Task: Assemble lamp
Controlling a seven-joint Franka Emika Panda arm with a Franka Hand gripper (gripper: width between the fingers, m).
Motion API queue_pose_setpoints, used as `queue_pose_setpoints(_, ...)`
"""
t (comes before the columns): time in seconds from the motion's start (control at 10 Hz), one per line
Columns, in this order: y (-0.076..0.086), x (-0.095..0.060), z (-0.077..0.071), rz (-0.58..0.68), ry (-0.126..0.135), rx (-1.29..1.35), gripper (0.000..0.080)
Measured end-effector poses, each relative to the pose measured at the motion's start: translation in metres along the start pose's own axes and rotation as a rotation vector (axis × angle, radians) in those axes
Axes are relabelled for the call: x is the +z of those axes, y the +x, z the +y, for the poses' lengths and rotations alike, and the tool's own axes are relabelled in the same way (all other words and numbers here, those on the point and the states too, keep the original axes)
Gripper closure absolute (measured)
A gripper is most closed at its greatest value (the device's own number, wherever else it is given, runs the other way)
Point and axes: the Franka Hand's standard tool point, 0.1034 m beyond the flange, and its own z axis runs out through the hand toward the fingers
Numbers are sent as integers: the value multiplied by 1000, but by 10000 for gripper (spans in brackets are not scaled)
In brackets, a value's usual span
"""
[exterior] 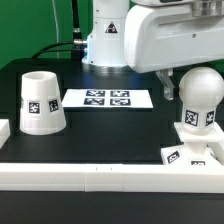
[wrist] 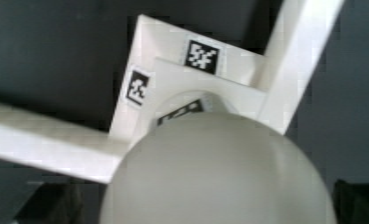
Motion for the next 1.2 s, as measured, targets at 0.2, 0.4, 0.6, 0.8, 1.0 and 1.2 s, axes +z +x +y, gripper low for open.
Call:
queue_pose_setpoints(0.2,-1,0,2,-1,-5,-130,101)
queue_pose_setpoints(0.4,-1,1,4,-3,-7,-240,101)
queue_pose_setpoints(0.6,-2,1,5,-6,-8,-375,101)
queue_pose_setpoints(0.8,-1,3,0,-22,-28,-548,101)
queue_pose_setpoints(1.0,0,4,-5,-29,-30,-671,101)
queue_pose_setpoints(1.2,4,7,-11,-16,-65,-817,101)
